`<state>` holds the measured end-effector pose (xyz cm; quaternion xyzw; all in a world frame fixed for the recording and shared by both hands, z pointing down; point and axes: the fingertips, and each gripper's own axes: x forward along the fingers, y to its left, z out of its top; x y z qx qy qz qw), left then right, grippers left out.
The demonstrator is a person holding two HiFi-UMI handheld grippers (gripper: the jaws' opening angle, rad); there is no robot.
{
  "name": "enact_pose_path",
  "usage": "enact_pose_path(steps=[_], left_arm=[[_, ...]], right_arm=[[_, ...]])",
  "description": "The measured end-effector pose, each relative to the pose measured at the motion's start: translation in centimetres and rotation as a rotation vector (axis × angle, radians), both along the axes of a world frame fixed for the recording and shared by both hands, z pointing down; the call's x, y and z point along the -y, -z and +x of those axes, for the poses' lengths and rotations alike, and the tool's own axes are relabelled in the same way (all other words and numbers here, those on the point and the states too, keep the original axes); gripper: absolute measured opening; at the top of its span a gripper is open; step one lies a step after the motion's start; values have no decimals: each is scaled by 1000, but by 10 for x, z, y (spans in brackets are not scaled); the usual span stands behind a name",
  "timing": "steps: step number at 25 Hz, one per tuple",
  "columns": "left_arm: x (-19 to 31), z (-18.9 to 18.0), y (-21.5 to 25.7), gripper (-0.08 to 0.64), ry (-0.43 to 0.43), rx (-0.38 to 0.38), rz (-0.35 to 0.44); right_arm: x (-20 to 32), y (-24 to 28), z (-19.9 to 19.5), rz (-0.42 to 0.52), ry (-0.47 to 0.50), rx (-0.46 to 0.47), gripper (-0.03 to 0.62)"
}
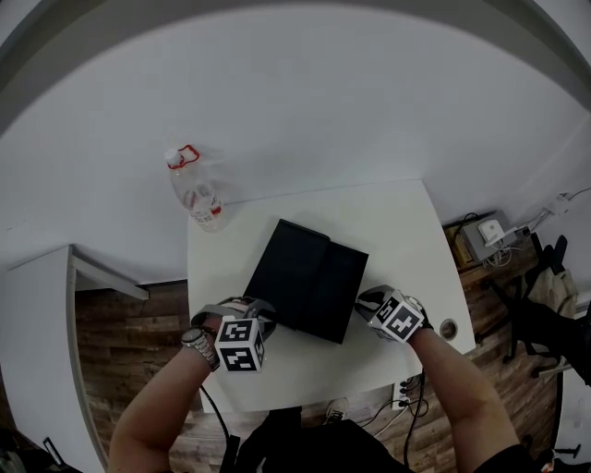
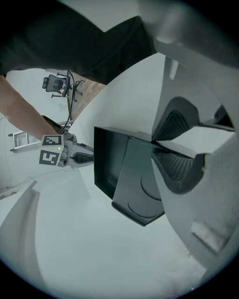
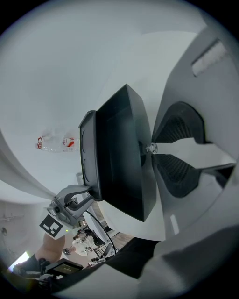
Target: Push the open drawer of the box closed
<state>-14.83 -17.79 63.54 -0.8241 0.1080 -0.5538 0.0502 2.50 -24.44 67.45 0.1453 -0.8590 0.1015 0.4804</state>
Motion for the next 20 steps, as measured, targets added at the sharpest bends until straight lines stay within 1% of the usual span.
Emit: enact_pose_path(steps=[6,10,11,12,15,17,20], left_arm=[[-1,0,1,84,-11,-25,-25],[-2,-1,2,83,-17,-43,-29],[-2,0,2,81,-17,-44,-31],[-2,0,2,81,-18,-44,-33],[-3,0,3,81,-16,-52,-34],[-3,1,3,81,-14,-59,-37],[-3,0,3,80,-19,-58,-45]], right_arm=[[8,-1,-6,15,5,-8,75],[7,-3,-8,32,73,-66,75],[7,-3,-9,36,80,-68,75],[7,-2,-9,29,69,-52,75],[8,-1,-12,-25,-1,50,74],[10,-2,-14,-11,-4,60,75],[12,-1,-17,8,11,47,74]])
